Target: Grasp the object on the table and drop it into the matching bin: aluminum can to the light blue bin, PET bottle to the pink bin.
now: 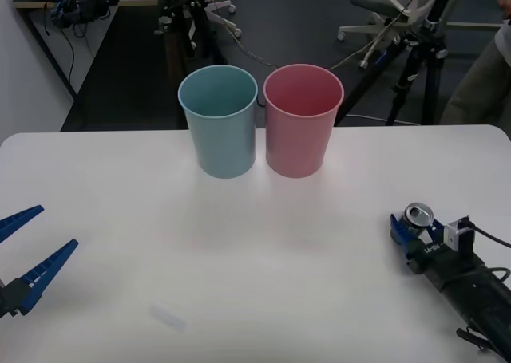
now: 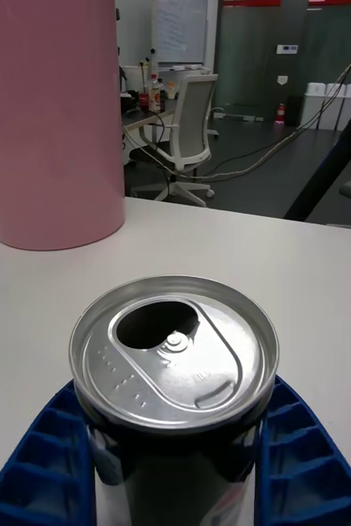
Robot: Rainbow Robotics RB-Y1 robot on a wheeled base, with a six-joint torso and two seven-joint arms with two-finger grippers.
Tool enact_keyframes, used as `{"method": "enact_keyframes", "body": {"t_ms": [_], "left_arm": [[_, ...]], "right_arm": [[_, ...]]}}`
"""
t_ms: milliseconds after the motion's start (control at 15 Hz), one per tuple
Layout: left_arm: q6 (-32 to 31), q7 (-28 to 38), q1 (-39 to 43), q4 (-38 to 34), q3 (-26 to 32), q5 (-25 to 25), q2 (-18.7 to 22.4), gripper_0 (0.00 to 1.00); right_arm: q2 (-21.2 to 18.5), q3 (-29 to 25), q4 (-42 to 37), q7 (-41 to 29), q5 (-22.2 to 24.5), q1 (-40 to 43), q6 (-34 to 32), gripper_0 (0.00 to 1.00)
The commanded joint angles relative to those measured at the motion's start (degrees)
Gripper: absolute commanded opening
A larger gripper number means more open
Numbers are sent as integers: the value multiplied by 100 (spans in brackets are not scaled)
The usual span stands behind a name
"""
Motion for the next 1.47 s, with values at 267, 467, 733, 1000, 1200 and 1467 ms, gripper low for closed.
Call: {"method": "enact_keyframes", "body": {"t_ms": [267, 467, 733, 1000, 1200, 1467], "left_arm": [[0, 0, 0, 0, 0, 0, 0, 100], [0, 0, 0, 0, 0, 0, 0, 100], [0, 0, 0, 0, 0, 0, 0, 100], [0, 0, 0, 0, 0, 0, 0, 100], [0, 0, 0, 0, 0, 0, 0, 100], [0, 0, 0, 0, 0, 0, 0, 100]], "right_arm": [[0, -9, -1, -8, 1, 3, -57, 0], [0, 0, -176, -35, 9, 38, -154, 0], [0, 44, -1064, -158, 62, 399, -75, 0], [0, 316, -2628, -922, 387, 1014, 514, 0], [-9, 554, -3762, -1713, 836, 1401, 988, 0], [0, 817, -4712, -2856, 1627, 1524, 1314, 0]]}}
